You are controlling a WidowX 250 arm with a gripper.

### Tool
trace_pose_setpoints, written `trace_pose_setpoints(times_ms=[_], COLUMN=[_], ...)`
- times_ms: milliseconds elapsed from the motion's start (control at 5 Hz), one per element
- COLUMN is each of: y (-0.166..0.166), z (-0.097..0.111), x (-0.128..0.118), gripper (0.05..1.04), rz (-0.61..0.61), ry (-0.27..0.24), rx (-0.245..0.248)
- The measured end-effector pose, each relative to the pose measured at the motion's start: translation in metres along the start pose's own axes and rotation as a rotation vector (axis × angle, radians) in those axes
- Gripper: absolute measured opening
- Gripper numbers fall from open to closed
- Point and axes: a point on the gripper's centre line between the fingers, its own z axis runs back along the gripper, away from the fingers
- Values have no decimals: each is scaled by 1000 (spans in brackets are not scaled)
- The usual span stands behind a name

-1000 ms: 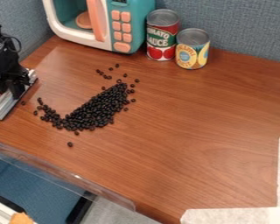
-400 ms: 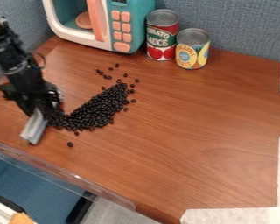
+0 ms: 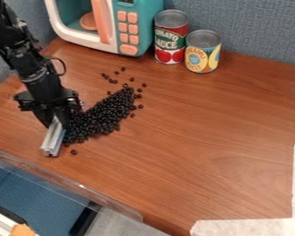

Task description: Sweep into pile

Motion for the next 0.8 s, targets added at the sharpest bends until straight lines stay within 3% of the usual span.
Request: trace_pose_setpoints(times_ms=[400, 800], y=[-9, 11], z=[3, 46], x=[-1, 25], gripper=[359, 359], rz=[40, 66], ry=[21, -48], rx=[-10, 19])
